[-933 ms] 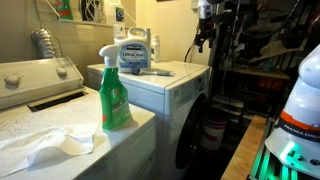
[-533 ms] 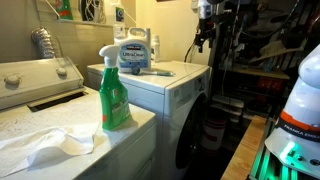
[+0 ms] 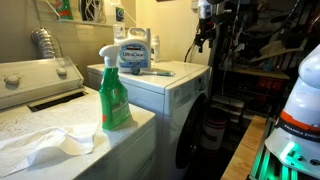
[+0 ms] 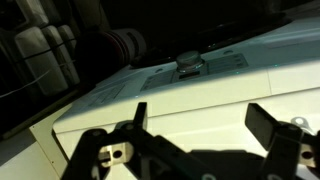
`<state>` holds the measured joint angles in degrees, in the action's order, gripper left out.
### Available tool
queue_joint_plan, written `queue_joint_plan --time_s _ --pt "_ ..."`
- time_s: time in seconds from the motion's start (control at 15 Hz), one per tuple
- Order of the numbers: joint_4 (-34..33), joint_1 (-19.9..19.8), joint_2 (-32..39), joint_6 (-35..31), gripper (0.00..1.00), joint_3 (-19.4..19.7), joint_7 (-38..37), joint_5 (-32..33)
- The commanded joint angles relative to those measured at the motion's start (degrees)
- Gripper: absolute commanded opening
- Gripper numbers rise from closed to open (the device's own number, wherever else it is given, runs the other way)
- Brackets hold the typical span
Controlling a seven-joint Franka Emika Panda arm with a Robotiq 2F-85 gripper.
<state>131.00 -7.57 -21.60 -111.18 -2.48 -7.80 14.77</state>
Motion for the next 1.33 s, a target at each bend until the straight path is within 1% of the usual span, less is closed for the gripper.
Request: queue_joint_plan --time_s 0.0,0.2,0.27,0.33,0.4,0.67,0.73,0.8,0.93,1.07,1.27 --pt "-0.15 1.15 0.04 0.26 1.00 0.99 -0.32 0.37" --pt "-0.15 1.15 0.05 0.26 1.00 0.99 -0.32 0.37" --pt "-1.19 2.14 0.20 -0.70 1.00 1.55 3.17 -0.63" --pt "-2.59 2.63 0.61 -0.97 1.00 1.43 5.24 0.23" --pt "-4.28 3.58 0.94 -1.09 1.00 1.81 8.72 -0.48" --pt "-13.23 6.15 3.82 -1.63 1.00 2.45 19.72 -0.92" --pt "-15.69 7.01 4.81 -2.25 1.00 3.00 22.65 -2.51" --pt "-17.82 7.54 5.96 -3.83 1.00 3.19 25.06 -2.69" --pt "-22.32 8.82 8.85 -6.18 1.00 3.96 30.20 -5.46" --pt "-26.42 9.60 12.08 -8.72 1.00 4.32 33.14 -9.29" --pt "-32.64 10.42 17.67 -11.49 1.00 4.52 38.18 -17.69"
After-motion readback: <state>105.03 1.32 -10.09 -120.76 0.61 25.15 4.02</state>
